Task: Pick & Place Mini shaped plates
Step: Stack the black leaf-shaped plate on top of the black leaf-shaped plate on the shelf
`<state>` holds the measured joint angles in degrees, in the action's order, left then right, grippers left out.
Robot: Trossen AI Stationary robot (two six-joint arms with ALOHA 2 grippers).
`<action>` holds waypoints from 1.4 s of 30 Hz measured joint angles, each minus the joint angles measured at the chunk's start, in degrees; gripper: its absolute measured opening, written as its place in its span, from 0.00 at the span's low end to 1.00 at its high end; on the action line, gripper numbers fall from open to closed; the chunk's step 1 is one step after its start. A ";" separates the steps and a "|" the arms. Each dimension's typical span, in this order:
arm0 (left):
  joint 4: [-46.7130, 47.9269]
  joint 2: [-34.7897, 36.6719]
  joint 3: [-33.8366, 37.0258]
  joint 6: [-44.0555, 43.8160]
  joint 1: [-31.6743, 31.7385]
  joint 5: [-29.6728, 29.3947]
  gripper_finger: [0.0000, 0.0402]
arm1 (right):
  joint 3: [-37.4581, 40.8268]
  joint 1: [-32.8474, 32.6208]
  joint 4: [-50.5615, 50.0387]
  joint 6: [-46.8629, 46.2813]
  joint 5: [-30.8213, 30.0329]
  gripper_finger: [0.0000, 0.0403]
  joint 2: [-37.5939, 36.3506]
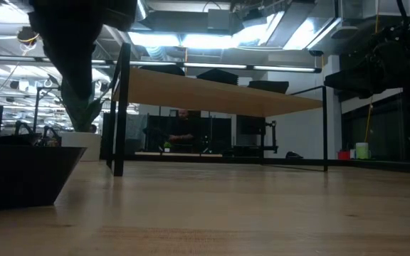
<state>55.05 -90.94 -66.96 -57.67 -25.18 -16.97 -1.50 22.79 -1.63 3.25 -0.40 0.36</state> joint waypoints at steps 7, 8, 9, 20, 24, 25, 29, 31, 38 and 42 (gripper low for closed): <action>0.03 0.00 0.00 -3.02 -0.06 -0.05 0.31 | 0.00 0.00 0.02 0.00 0.02 0.38 0.00; 0.02 0.00 0.00 -3.17 -0.31 -0.25 0.31 | 0.00 0.00 0.00 0.00 0.02 0.38 0.02; 0.04 0.00 0.00 -3.25 -0.53 -0.72 0.32 | 0.00 0.00 0.01 0.00 0.01 0.38 0.02; 4.20 -0.46 2.23 -12.68 -1.10 2.46 0.31 | 0.00 0.00 0.01 0.00 0.01 0.38 0.01; 3.24 -0.44 4.56 -16.99 -0.66 6.52 0.31 | 0.00 0.00 0.00 0.00 0.01 0.38 0.02; 3.14 -0.44 5.30 -18.08 -0.64 7.63 0.31 | 0.00 0.01 0.00 0.00 0.02 0.38 0.01; 1.74 -0.46 6.67 -20.73 -0.58 10.81 0.31 | 0.00 0.00 0.02 0.00 0.00 0.38 0.02; 1.66 -0.46 6.67 -20.88 -0.85 11.68 0.31 | 0.00 0.00 0.00 0.00 0.02 0.38 0.00; 3.84 -0.46 6.69 -21.14 -2.31 12.43 0.32 | 0.00 0.00 0.02 0.00 0.01 0.38 0.01; 5.18 -0.46 6.69 -21.84 -2.73 12.70 0.32 | 0.00 0.00 0.02 0.00 0.02 0.38 0.00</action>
<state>60.23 -91.39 -60.27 -79.50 -27.91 -4.27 -1.50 22.79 -1.61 3.25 -0.38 0.36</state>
